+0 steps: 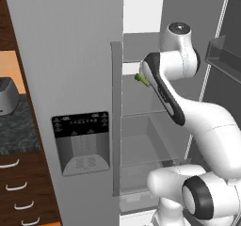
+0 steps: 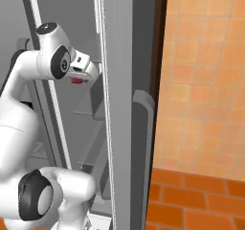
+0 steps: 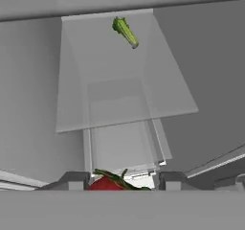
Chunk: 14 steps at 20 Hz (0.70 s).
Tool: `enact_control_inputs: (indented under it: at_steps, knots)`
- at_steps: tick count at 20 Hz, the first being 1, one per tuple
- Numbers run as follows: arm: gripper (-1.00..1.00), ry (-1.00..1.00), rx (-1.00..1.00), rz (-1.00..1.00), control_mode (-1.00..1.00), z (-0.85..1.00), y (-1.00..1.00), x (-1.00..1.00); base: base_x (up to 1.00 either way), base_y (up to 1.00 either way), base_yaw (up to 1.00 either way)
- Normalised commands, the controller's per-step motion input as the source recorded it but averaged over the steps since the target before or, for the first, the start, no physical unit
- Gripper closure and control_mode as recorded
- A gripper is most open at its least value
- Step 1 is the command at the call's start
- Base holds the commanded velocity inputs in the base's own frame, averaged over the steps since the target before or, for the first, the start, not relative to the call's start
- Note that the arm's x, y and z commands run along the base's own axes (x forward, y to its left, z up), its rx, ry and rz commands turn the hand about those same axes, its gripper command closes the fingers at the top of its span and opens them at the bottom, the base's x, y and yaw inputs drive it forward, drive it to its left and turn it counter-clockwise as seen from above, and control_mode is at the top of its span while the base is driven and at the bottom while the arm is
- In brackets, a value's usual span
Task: Take the strawberry from the fridge and place it on top of the pancake, located on the dining counter.
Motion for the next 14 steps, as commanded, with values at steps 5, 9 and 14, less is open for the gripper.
enact_control_inputs:
  at_steps: [5,9,14]
  knots:
    - [1.0,0.11,0.0,0.0,-1.0,-0.74,0.0,-1.0,0.0,0.0,0.0]
    - [1.0,0.21,0.0,0.0,-1.0,-0.66,0.0,-1.0,0.0,0.0,0.0]
    - [1.0,0.08,0.05,0.0,-1.0,-0.91,-0.17,-0.64,0.0,0.0,0.0]
